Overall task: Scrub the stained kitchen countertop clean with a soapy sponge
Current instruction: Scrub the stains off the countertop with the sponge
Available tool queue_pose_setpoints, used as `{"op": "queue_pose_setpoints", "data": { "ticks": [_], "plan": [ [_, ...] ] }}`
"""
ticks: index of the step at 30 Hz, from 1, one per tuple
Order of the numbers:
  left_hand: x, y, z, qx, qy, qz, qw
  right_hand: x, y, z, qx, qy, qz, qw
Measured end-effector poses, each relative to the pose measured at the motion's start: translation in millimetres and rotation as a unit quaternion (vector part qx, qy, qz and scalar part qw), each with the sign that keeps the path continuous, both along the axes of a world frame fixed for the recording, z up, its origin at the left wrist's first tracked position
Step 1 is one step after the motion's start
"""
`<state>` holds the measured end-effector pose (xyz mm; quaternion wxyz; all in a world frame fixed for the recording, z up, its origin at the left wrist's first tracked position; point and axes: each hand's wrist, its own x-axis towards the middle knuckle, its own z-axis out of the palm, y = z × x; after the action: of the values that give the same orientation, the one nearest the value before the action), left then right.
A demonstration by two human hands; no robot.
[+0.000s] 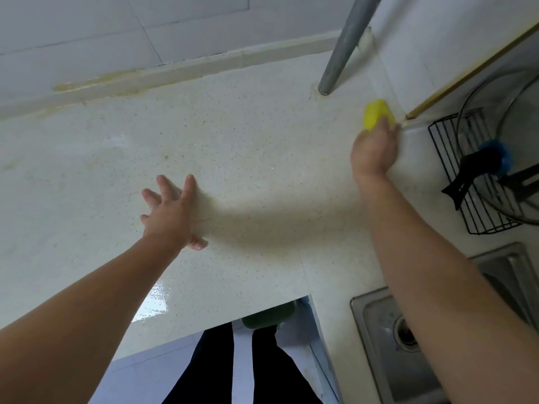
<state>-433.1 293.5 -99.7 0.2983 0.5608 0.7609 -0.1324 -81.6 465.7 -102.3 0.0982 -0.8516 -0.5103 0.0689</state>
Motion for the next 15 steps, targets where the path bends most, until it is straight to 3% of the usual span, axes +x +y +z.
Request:
{"op": "queue_pose_setpoints", "data": {
  "ticks": [2, 5, 7, 9, 10, 12, 14, 15],
  "plan": [
    [2.6, 0.8, 0.3, -0.002, 0.004, -0.001, 1.0, 1.2, 10.0, -3.9, -0.049, -0.004, 0.004, 0.999],
    [4.0, 0.4, 2.5, -0.002, 0.007, -0.003, 1.0, -36.7, -18.7, -8.6, -0.087, -0.014, 0.174, 0.981],
    [4.7, -0.1, 4.0, -0.002, 0.006, -0.002, 1.0, -59.0, -52.5, -8.7, -0.133, -0.009, 0.357, 0.925],
    [5.6, 0.4, 5.9, 0.001, 0.006, -0.002, 1.0, -49.1, -51.7, -4.0, -0.122, -0.041, 0.44, 0.889],
    [5.6, 1.3, 6.3, 0.001, 0.004, -0.002, 1.0, -36.5, -34.8, -2.4, -0.098, -0.069, 0.417, 0.901],
    [5.1, 1.5, 4.1, 0.003, 0.001, -0.002, 1.0, -1.0, 7.8, -1.7, -0.053, -0.112, 0.28, 0.952],
    [4.5, 0.6, 2.0, 0.002, 0.003, -0.002, 1.0, 33.5, 37.9, -3.1, -0.036, -0.102, 0.138, 0.984],
    [4.1, 0.9, 1.6, -0.001, 0.007, -0.004, 1.0, 37.1, 42.0, -5.3, -0.049, -0.079, 0.117, 0.989]
  ]
}}
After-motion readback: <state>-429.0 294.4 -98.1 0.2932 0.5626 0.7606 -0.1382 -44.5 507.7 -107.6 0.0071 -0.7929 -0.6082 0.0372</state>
